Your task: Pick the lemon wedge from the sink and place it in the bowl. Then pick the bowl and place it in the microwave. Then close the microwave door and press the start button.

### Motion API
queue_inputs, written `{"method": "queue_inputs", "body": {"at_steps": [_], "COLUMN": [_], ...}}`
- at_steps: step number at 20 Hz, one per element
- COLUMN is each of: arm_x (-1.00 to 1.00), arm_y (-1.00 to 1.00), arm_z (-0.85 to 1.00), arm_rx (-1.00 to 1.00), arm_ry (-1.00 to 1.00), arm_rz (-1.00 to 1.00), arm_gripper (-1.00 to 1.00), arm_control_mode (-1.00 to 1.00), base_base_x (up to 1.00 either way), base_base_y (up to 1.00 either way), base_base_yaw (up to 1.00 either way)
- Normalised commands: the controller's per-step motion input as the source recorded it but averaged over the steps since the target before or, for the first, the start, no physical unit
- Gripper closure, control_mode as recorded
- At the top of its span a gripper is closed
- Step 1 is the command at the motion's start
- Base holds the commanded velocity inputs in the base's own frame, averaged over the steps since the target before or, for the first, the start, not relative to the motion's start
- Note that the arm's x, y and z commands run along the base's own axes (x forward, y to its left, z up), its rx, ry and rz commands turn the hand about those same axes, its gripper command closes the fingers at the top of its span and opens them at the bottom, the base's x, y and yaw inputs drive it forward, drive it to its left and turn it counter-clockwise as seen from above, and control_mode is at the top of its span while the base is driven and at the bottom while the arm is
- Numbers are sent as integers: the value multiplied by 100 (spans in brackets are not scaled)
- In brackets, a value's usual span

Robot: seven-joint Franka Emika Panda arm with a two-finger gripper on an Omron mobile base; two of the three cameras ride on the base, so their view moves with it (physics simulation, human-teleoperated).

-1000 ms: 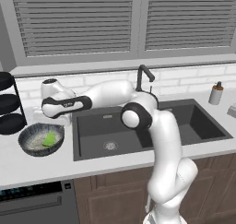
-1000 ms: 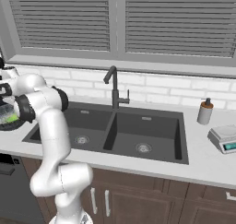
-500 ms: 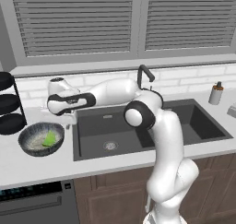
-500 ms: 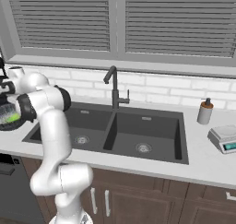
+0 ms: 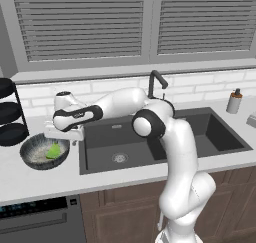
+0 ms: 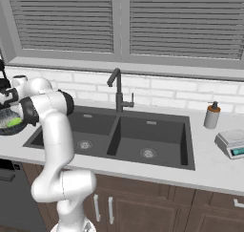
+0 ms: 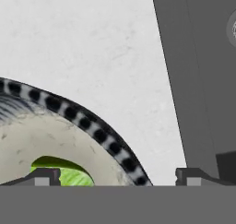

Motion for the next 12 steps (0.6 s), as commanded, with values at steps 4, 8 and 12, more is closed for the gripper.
{"method": "queue_inputs", "body": {"at_steps": [4, 8, 12], "arm_x": [12, 14, 4], "arm_y": [2, 9, 23], "arm_z": [-25, -15, -19], "arm_rx": [0, 0, 0], "arm_ry": [1, 0, 0], "arm_rz": [0, 0, 0], "arm_gripper": [-100, -100, 100], "arm_control_mode": [-100, -100, -100], "base_base_x": [0, 0, 0], "base_base_y": [0, 0, 0], "base_base_yaw": [0, 0, 0]}}
